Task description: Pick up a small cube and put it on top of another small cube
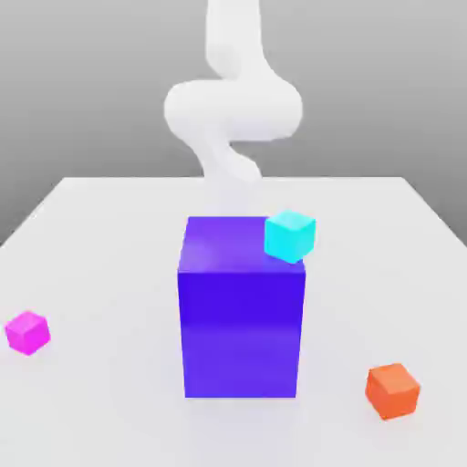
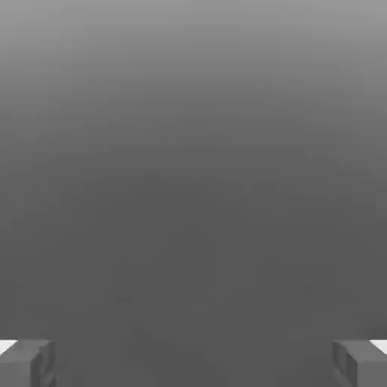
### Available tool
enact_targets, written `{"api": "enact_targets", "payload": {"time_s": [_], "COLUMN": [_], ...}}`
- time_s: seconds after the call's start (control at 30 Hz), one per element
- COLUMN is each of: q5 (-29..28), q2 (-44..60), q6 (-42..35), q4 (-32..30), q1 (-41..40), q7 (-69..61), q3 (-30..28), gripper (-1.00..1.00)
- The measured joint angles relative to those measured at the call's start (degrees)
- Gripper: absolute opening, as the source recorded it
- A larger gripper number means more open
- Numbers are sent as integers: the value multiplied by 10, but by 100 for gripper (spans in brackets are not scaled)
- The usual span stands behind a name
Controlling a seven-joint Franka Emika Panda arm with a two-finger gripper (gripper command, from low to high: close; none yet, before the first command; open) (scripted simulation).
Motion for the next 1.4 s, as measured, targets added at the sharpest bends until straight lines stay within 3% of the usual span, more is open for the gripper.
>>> {"api": "enact_targets", "payload": {"time_s": [0.37, 0.63, 0.8, 0.97, 1.0, 1.23, 1.4], "q5": [-30, 43, 144, 240, 250, 249, 154], "q2": [226, 398, 512, 616, 629, 628, 537], "q6": [116, 199, 249, 322, 331, 330, 266], "q4": [-76, -131, -157, -137, -133, -134, -157], "q1": [-86, -155, -238, -323, -334, -335, -285], "q7": [-88, -219, -337, -414, -423, -422, -350], "q3": [-139, -238, -220, -122, -110, -109, -179], "gripper": [0, 0, 0, 0, -100, -100, -100]}}
